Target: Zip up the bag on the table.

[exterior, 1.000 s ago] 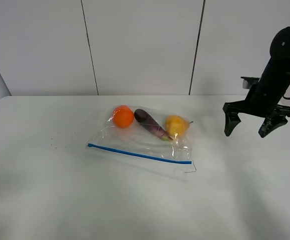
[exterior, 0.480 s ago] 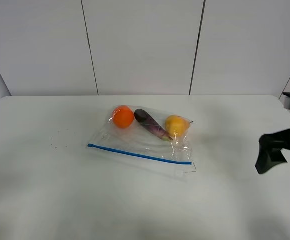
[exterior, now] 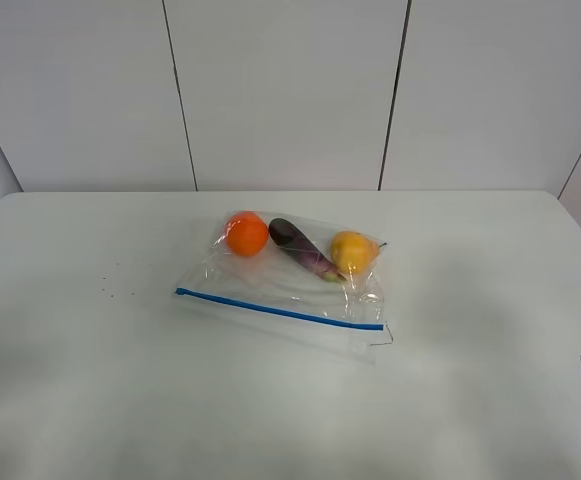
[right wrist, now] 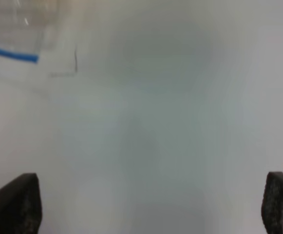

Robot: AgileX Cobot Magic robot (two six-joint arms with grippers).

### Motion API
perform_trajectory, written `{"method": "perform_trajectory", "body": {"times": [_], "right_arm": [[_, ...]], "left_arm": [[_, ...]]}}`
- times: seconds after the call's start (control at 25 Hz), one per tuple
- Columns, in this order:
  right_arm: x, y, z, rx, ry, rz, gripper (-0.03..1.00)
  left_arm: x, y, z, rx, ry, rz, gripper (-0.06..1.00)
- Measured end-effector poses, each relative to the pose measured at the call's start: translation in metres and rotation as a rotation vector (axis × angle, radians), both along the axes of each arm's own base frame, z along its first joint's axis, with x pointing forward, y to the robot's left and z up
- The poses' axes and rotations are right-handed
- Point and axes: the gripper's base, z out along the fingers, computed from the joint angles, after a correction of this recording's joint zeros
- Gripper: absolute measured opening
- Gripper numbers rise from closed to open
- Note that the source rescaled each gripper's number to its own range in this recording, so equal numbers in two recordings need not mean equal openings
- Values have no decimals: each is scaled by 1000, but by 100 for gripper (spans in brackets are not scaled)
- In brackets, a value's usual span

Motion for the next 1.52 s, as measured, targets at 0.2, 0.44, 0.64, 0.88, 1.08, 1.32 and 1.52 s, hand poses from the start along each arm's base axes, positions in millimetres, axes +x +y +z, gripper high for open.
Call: {"method": "perform_trajectory", "body": {"times": [0.2, 0.44, 0.64, 0.88, 1.08, 1.32, 1.52], "right_arm": [[-35, -4, 4, 0, -206, -26, 100], [-61, -6, 5, 7, -375, -47, 100], [-63, -7, 5, 4, -383, -49, 100], [-62, -6, 5, 6, -379, -48, 100], [-62, -6, 5, 8, -380, -50, 100], [-62, -6, 5, 7, -382, -59, 100], [-62, -6, 5, 7, -381, -59, 100]], "left_arm": [[0, 0, 0, 0, 0, 0, 93], [0, 0, 0, 0, 0, 0, 93], [0, 0, 0, 0, 0, 0, 93], [0, 0, 0, 0, 0, 0, 93], [0, 0, 0, 0, 0, 0, 93], [0, 0, 0, 0, 0, 0, 93], [0, 0, 0, 0, 0, 0, 93]]}}
